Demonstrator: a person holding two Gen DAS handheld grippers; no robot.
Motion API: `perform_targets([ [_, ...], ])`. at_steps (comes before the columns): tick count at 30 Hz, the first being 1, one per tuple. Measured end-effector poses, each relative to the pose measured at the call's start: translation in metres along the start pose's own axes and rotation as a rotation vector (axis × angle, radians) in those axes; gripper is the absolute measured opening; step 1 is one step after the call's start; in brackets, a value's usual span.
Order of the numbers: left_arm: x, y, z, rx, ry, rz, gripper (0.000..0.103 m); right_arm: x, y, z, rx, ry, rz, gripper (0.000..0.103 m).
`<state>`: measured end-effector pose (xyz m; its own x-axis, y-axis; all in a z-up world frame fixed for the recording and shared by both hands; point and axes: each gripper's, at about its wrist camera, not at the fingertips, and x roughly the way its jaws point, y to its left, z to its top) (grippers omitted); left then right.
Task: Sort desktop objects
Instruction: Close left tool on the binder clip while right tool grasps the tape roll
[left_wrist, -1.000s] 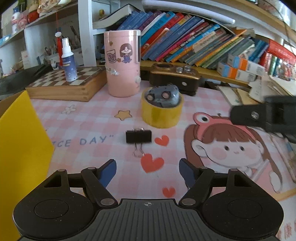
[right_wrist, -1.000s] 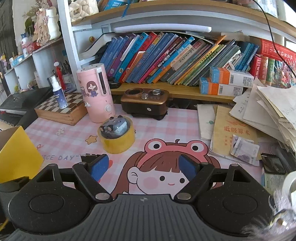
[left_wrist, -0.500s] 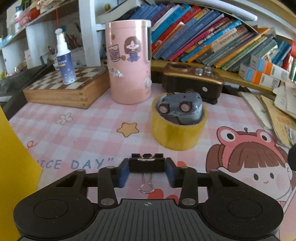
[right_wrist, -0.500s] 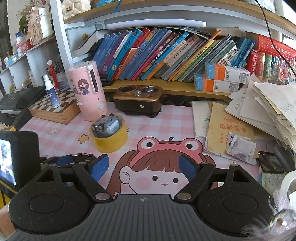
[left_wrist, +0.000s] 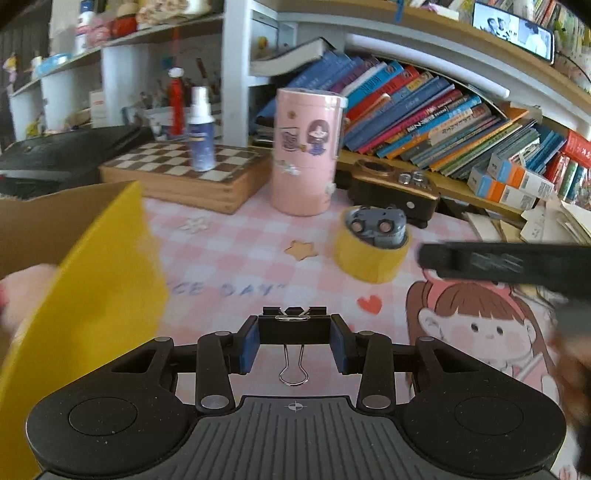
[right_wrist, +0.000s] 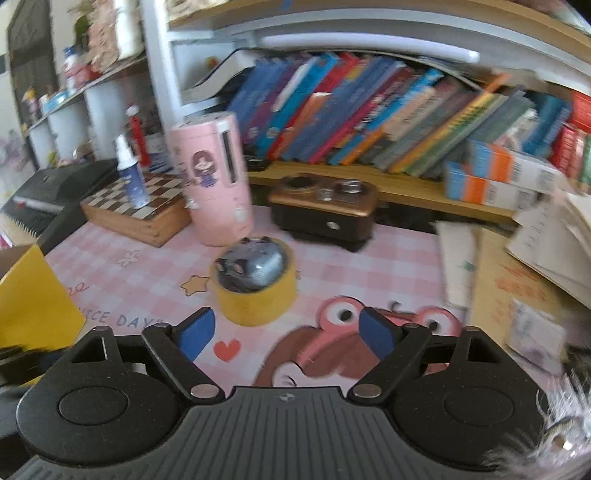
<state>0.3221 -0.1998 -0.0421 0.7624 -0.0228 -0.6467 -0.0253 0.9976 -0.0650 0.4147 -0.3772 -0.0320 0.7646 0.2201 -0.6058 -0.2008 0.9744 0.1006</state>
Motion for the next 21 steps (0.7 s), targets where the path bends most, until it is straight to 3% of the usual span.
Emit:
perform_targets([
  [9,-0.041,0.011,-0.016,0.011,-0.002,0.048,0.038,0.068,0.024,0.008,-0.105,0.003,0.017,0.099],
  [16,-0.057,0.011,-0.019,-0.008,-0.023,0.042,0.038,0.116,0.020,0.021,-0.012,0.044,0.002,0.100],
  [18,-0.061,0.011,-0.021,-0.004,-0.029,0.045,0.038,0.123,0.017,0.024,0.004,0.054,0.003,0.099],
  [21,-0.065,0.013,-0.024,-0.008,-0.029,0.050,0.038,0.126,0.017,0.023,0.014,0.074,0.028,0.085],
])
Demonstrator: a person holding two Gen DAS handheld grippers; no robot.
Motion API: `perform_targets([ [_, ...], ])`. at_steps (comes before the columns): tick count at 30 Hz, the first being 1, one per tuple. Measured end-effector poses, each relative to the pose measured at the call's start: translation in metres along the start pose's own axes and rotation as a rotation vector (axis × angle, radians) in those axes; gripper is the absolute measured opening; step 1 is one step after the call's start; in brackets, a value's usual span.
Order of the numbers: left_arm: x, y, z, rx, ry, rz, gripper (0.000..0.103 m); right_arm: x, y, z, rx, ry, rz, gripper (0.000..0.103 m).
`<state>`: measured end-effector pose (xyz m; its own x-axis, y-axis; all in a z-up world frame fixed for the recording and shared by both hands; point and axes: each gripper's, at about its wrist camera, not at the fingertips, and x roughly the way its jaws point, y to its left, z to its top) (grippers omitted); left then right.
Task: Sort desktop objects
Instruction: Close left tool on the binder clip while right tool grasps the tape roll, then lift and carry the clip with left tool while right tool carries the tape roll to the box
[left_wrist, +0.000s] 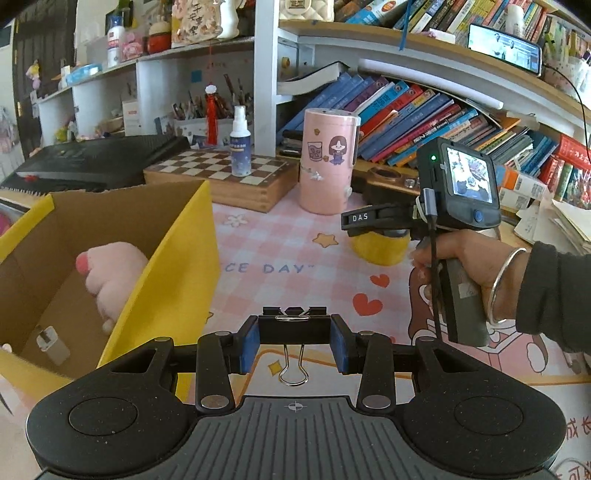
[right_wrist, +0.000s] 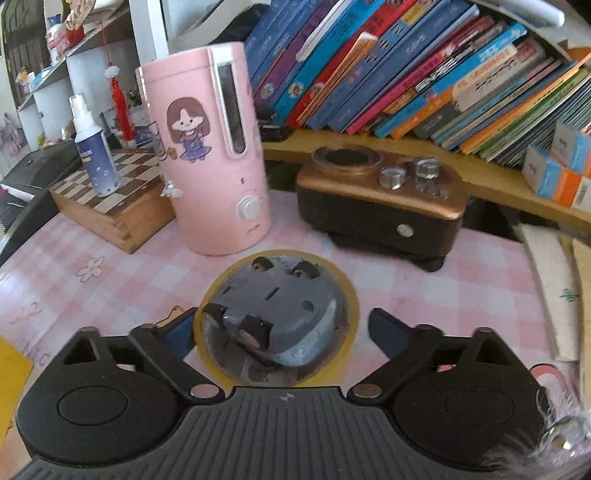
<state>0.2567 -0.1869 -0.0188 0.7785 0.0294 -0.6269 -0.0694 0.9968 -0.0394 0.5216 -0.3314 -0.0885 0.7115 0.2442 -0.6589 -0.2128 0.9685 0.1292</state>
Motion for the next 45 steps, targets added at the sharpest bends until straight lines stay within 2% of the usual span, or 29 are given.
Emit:
perform_targets([
  [6,-0.010,0.003,-0.001,0.004,-0.010,-0.017,0.038,-0.026,0.005,-0.021,-0.015,0.018,-0.006,0.085],
  [18,-0.026,0.000,-0.013,0.017,-0.008,-0.086,0.038,-0.122,0.003,-0.101,0.005,0.050,-0.042,0.085],
  [24,-0.036,0.000,-0.016,0.027,-0.023,-0.102,0.038,-0.160,0.004,-0.131,-0.041,0.062,-0.048,0.084],
  [28,-0.041,0.001,-0.017,0.023,-0.031,-0.106,0.038,-0.171,0.005,-0.134,-0.050,0.044,-0.066,0.084],
  [36,-0.054,0.004,-0.017,0.013,-0.060,-0.118,0.038,-0.202,0.008,-0.113,-0.063,-0.083,-0.053,0.084],
  [45,-0.072,0.012,-0.017,0.029,-0.099,-0.161,0.038,-0.249,0.018,-0.102,-0.051,-0.161,-0.058,0.084],
])
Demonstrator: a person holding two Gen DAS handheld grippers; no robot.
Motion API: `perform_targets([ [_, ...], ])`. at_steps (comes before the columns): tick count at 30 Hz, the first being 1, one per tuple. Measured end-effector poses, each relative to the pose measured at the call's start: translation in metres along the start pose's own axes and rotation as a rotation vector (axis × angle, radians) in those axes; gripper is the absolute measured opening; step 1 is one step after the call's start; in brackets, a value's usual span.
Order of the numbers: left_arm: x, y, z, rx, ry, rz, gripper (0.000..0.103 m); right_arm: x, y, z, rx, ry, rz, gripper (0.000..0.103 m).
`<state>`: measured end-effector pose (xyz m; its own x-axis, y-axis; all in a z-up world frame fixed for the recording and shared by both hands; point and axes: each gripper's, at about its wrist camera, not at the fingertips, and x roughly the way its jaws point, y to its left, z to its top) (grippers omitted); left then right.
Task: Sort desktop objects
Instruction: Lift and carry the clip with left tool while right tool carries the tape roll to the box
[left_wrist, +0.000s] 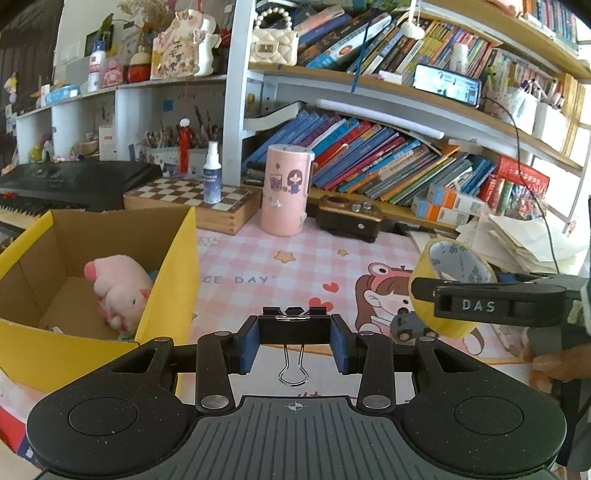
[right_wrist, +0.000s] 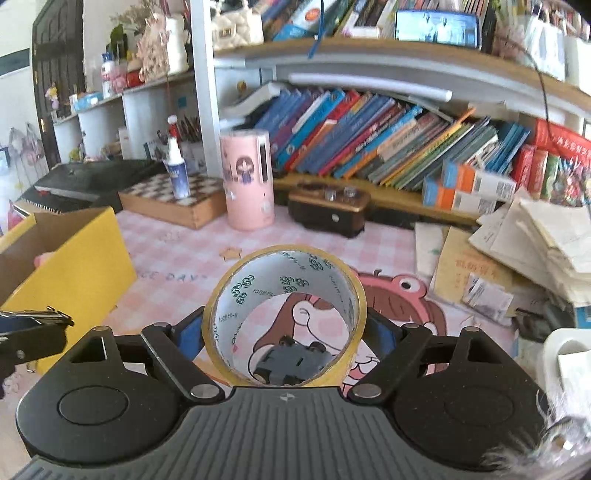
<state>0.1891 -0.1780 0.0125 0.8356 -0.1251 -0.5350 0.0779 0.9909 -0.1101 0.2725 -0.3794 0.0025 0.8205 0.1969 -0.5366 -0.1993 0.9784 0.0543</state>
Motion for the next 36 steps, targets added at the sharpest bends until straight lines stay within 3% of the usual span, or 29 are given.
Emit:
perform_targets([
  [13,-0.034,0.027,-0.002,0.059,-0.056,-0.069,0.038,-0.046,0.043,-0.008,0.080,-0.020,-0.014,0.084],
  [25,-0.079,0.082,-0.017,0.070,-0.071,-0.069,0.038,-0.069,0.119,-0.026,0.089,-0.004,0.011,0.084],
  [36,-0.116,0.134,-0.045,0.065,-0.038,-0.049,0.038,-0.098,0.193,-0.062,0.072,0.054,0.022,0.084],
])
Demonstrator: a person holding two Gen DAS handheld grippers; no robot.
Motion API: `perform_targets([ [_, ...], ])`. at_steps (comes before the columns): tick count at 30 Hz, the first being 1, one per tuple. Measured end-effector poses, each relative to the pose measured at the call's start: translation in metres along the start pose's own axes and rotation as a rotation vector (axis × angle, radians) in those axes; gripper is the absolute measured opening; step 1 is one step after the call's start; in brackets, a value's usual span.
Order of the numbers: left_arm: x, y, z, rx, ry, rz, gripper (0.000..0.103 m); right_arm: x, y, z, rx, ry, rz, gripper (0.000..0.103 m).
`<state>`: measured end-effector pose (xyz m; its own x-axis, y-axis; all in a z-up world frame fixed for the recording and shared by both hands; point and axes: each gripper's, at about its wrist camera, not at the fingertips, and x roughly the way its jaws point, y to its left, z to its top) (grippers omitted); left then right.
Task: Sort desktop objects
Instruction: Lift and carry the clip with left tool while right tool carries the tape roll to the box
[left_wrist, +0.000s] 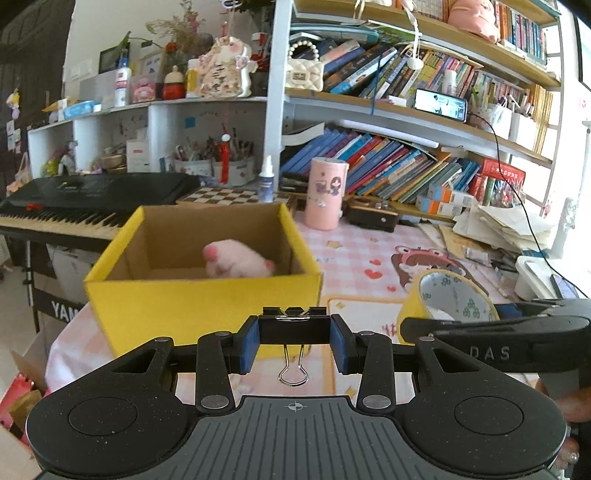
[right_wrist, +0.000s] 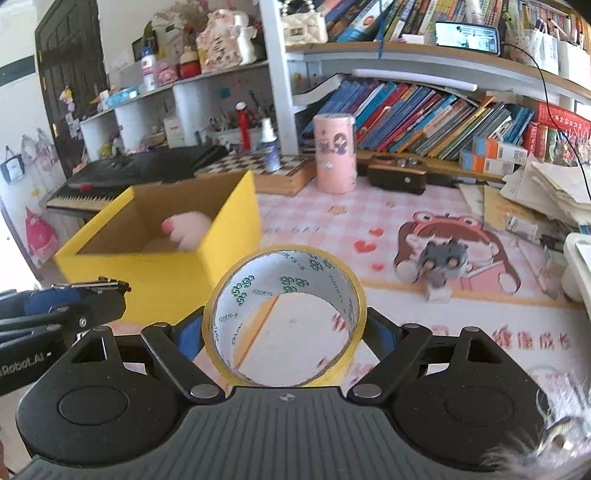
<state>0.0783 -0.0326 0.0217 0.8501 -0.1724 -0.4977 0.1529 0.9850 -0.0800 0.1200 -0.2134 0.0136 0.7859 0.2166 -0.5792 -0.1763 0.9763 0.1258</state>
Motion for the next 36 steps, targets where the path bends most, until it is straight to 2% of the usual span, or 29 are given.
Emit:
perform_targets([
  [10,-0.038,0.029,-0.026,-0.018,0.022,0.023,0.038,-0.021,0.051,-0.036,-0.018,0.066,0.048,0.084],
  [19,-0.062,0.047,-0.038,-0.047,0.022,0.065,0.038,-0.030,0.081,-0.044,-0.059,0.082,0.095,0.084],
  [36,-0.067,0.055,-0.037,-0.049,0.000,0.084,0.038,-0.030,0.091,-0.039,-0.077,0.061,0.117,0.084],
])
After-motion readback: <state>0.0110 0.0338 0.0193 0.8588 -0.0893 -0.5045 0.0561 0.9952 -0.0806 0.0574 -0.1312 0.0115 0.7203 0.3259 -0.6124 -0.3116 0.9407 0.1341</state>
